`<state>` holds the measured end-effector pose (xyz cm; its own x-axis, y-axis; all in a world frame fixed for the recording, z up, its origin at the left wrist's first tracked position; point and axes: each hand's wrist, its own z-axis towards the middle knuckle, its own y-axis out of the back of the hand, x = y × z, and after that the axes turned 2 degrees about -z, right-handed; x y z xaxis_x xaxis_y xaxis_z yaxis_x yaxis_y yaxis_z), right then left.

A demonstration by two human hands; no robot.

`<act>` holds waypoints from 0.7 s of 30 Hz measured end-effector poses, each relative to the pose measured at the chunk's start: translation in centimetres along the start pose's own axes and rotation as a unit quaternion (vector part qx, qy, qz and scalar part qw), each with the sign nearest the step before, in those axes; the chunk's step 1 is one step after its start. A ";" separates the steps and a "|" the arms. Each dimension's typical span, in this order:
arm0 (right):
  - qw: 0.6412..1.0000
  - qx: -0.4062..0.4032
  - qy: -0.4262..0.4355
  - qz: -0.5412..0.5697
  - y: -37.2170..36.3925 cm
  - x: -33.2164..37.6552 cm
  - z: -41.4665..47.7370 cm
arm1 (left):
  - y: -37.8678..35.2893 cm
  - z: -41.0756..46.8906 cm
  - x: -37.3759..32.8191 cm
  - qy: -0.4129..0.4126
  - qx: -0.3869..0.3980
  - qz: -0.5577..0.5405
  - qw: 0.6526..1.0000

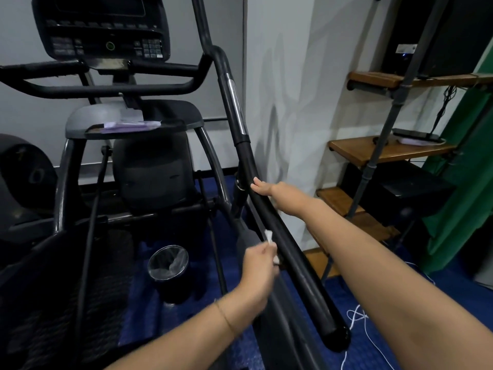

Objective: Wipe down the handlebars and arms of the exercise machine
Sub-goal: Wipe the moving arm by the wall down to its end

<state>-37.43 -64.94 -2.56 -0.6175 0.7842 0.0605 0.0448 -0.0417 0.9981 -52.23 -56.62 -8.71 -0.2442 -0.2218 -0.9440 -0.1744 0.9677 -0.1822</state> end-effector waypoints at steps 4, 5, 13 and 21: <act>1.000 0.003 -0.011 0.011 0.0 0.2 -0.3 | -0.2 -6.3 1.8 0.070 0.088 -0.058 0.992; 1.000 0.004 -0.012 0.006 0.1 0.3 -0.4 | -0.3 -6.1 1.7 0.072 0.089 -0.060 0.992; 0.999 0.025 -0.033 -0.012 0.8 0.8 -0.6 | 0.1 -3.0 1.2 -0.050 0.035 0.038 0.997; 0.999 0.017 -0.039 -0.013 0.2 0.7 -0.2 | -0.7 -1.2 0.7 -0.125 -0.014 0.049 0.991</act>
<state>-37.98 -64.48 -2.29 -0.5564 0.8303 0.0324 0.0569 -0.0008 0.9984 -53.43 -57.56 -8.95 -0.0181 -0.0867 -0.9961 -0.1883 0.9787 -0.0818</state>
